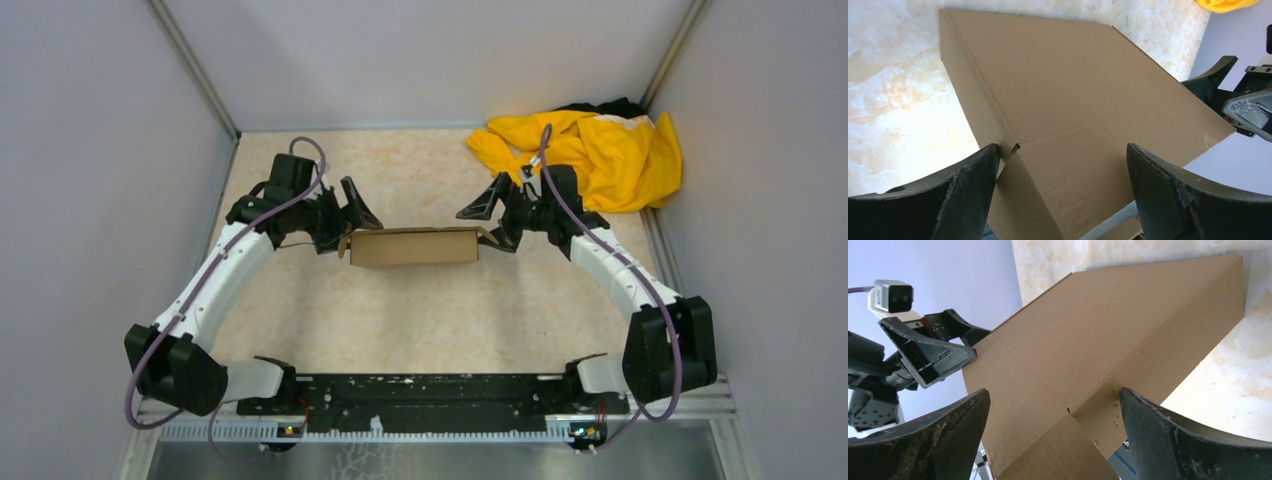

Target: Fold the paper box

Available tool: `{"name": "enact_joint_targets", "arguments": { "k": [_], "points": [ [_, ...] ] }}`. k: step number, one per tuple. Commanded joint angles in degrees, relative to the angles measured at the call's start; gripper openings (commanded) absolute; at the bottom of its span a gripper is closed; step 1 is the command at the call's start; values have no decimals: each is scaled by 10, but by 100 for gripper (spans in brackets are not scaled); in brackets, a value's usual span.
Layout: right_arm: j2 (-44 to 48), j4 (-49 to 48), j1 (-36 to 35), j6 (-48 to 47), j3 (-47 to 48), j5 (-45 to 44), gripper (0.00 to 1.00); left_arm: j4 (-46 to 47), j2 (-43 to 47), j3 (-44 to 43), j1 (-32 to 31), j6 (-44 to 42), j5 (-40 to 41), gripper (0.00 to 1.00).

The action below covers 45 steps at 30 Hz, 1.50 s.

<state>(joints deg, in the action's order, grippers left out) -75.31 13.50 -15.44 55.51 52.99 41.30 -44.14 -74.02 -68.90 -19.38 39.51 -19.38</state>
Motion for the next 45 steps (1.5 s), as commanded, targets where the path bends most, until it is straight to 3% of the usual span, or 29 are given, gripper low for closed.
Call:
{"name": "enact_joint_targets", "arguments": {
  "k": [1, 27, 37, 45],
  "points": [
    [-26, -84, -13, 54, 52, 110, 99, 68, -18, -25, 1, 51, -141, 98],
    [-186, -178, 39, 62, 126, 144, 99, 127, -129, -40, 98, -18, -223, 98],
    [-178, -40, 83, -64, 186, 128, 99, 82, -133, -72, 109, -86, -222, 98],
    [-175, -38, 110, -79, 188, 127, 99, 91, -140, -78, 122, -84, -225, 98]
  ]
}}
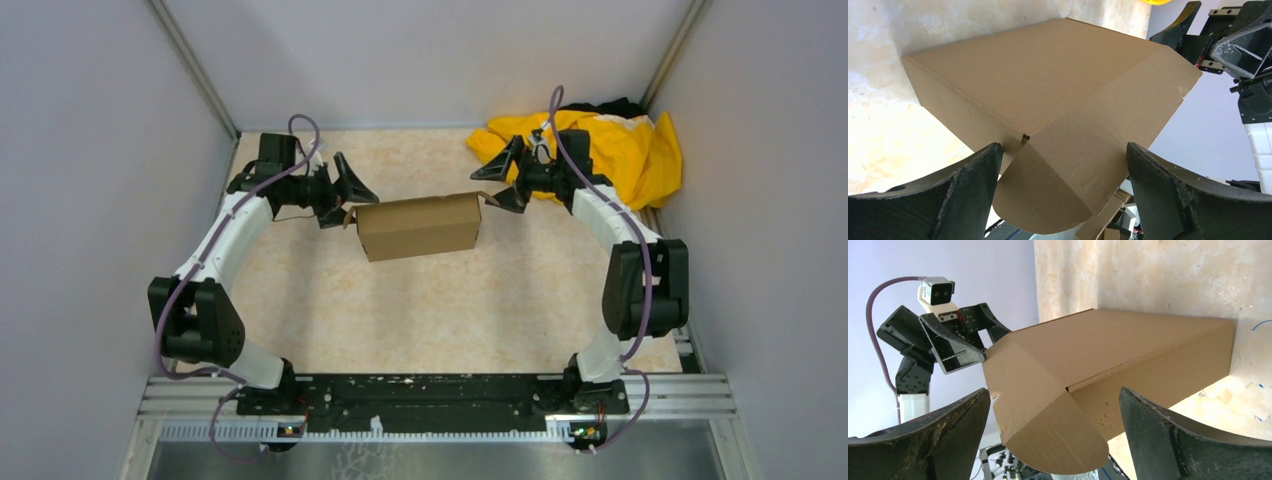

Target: Fold the paper box

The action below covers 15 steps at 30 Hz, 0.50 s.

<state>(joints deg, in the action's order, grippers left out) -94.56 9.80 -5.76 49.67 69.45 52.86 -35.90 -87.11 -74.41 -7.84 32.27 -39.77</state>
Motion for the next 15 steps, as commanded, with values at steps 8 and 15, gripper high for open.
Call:
{"name": "enact_joint_targets", "arguments": {
  "k": [8, 15],
  "points": [
    [-5, -34, 27, -6, 26, 16, 99, 36, -33, -25, 23, -4, -25, 98],
    [10, -14, 38, -66, 51, -22, 99, 38, -57, -44, 42, -15, -29, 98]
  ]
}}
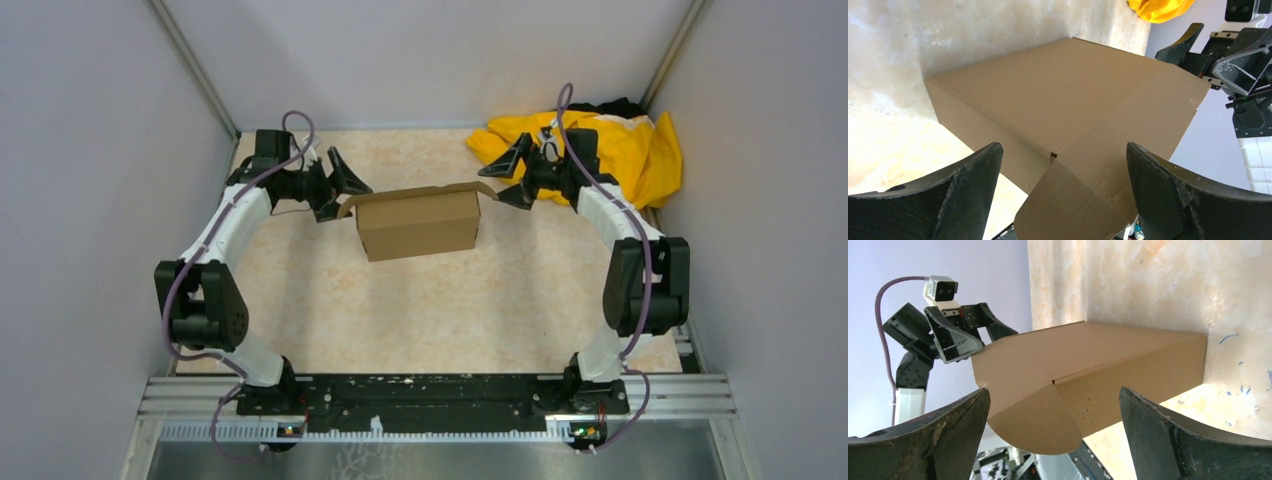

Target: Fold the paper box

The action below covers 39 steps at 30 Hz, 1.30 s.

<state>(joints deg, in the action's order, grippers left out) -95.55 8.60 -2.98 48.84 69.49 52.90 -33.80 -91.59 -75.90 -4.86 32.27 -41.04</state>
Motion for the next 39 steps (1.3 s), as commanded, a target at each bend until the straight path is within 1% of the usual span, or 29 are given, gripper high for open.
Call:
{"name": "enact_joint_targets", "arguments": {
  "k": [1, 5, 9, 12, 14, 17, 19, 20, 22, 24, 27, 28, 29, 30, 31, 32, 34, 36, 38, 39],
  "points": [
    [26, 9, 10, -86, 61, -31, 99, 18, -15, -32, 16, -15, -18, 98],
    [75, 54, 11, -199, 82, -98, 99, 23, -30, -48, 25, -15, -25, 99],
    [146, 57, 5, -315, 58, -182, 98, 32, -47, -64, 27, -13, -32, 98],
    [183, 74, -15, -419, 42, -250, 94, 36, -54, -71, 28, -13, -35, 98],
    [202, 73, -22, -455, 28, -278, 93, 35, -55, -76, 29, -18, -31, 98],
    [223, 70, -29, -485, 15, -283, 85, 23, -53, -86, 32, -34, -5, 98],
    [230, 68, -37, -510, 8, -286, 75, 12, -44, -93, 34, -45, 30, 98],
    [232, 70, -38, -518, 8, -279, 72, 9, -38, -96, 34, -52, 50, 98],
    [235, 74, -42, -528, 6, -269, 62, 2, -17, -104, 34, -71, 101, 98],
    [236, 78, -45, -530, 4, -260, 50, 5, 18, -105, 33, -92, 152, 98],
    [233, 81, -45, -501, 7, -280, 48, 5, 64, -100, 33, -124, 215, 98],
    [231, 82, -45, -494, 10, -282, 50, 10, 81, -94, 32, -132, 228, 98],
    [228, 83, -45, -484, 14, -282, 57, 15, 99, -84, 31, -139, 239, 98],
    [224, 86, -45, -466, 21, -287, 70, 26, 116, -71, 29, -146, 246, 98],
    [218, 89, -44, -452, 30, -286, 90, 36, 133, -60, 27, -151, 249, 99],
    [212, 91, -43, -432, 42, -294, 98, 43, 147, -51, 25, -155, 249, 99],
    [195, 107, -41, -376, 73, -326, 99, 51, 169, -41, 20, -162, 241, 99],
    [180, 134, -42, -337, 116, -336, 99, 63, 191, -28, 17, -164, 229, 99],
    [188, 126, -41, -310, 130, -319, 99, 81, 212, -15, 16, -163, 213, 99],
    [198, 102, -40, -296, 123, -304, 99, 94, 224, -6, 14, -160, 204, 99]
  ]
}}
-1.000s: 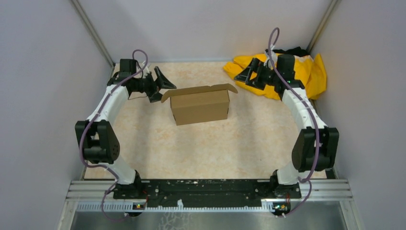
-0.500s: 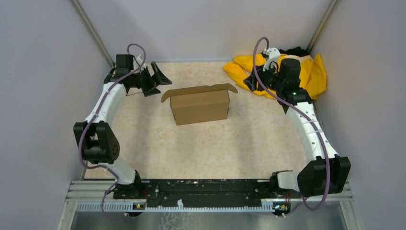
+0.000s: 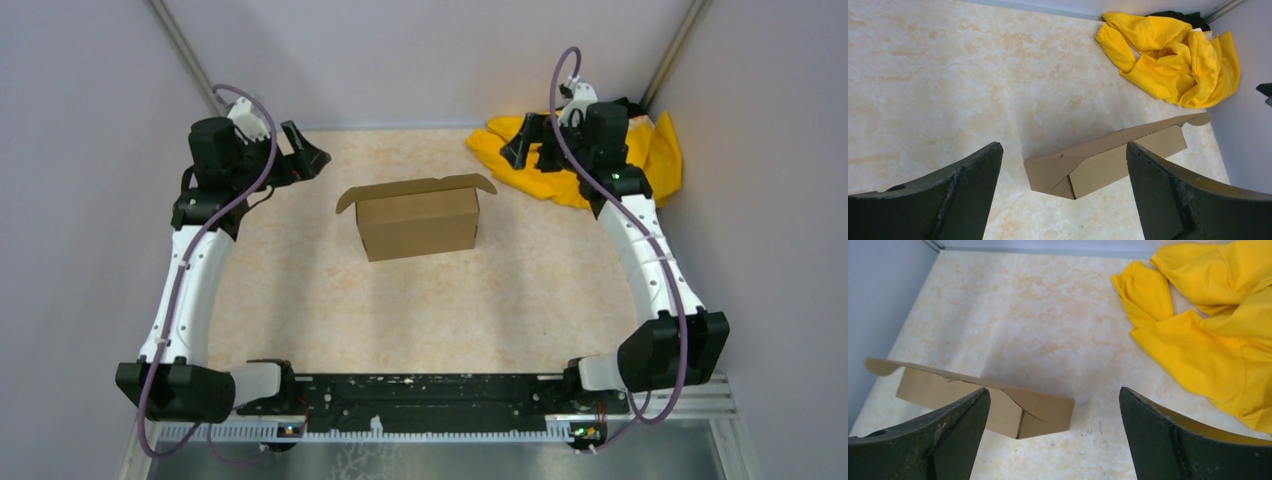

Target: Fold the paper box

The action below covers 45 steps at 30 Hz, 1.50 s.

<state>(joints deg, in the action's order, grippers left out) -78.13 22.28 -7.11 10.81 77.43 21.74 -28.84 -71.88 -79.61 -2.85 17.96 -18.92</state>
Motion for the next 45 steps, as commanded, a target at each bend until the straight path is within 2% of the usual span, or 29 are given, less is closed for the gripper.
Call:
{"name": "enact_joint_targets", "arguments": {
  "k": [1, 4, 6, 11, 14, 16, 19, 22, 25, 28, 31, 33, 39, 45],
  "points": [
    [38, -69, 3, 102, 20, 29, 99, 57, 36, 36, -8, -13, -31, 99],
    [59, -186, 9, 175, -20, 113, 99, 82, 55, 33, -12, 4, -72, 99],
    [47, -200, 9, 204, -9, 137, 99, 94, 61, 19, -15, 14, -97, 99],
    [49, -96, -15, 179, 34, 98, 99, 93, 69, -9, -23, 15, -120, 99],
    [32, 48, -59, 88, 124, 26, 99, 81, 68, -20, -25, 17, -135, 99],
    [30, 104, -82, 50, 155, -24, 99, 95, 66, -17, -33, 28, -146, 99],
    [51, 127, -84, 33, 140, -45, 99, 92, 53, -21, -56, 20, -134, 99],
    [110, 89, -84, 26, 66, -57, 99, 95, 56, -4, -69, 0, -112, 99],
    [130, 83, -84, 9, 26, -73, 98, 103, 76, 29, -81, -36, -97, 99],
    [125, 57, -85, -23, -1, -65, 87, 109, 92, 63, -108, -90, -38, 99],
    [136, 11, -85, -62, -46, -82, 83, 137, 106, 105, -124, -120, -22, 99],
    [140, -8, -85, -92, -69, -80, 76, 148, 110, 128, -140, -136, -1, 99],
    [119, -45, -84, -149, -102, -76, 65, 173, 115, 178, -174, -191, 63, 95],
    [60, -54, -85, -174, -64, -3, 60, 179, 96, 176, -174, -255, 72, 98]
  ]
}}
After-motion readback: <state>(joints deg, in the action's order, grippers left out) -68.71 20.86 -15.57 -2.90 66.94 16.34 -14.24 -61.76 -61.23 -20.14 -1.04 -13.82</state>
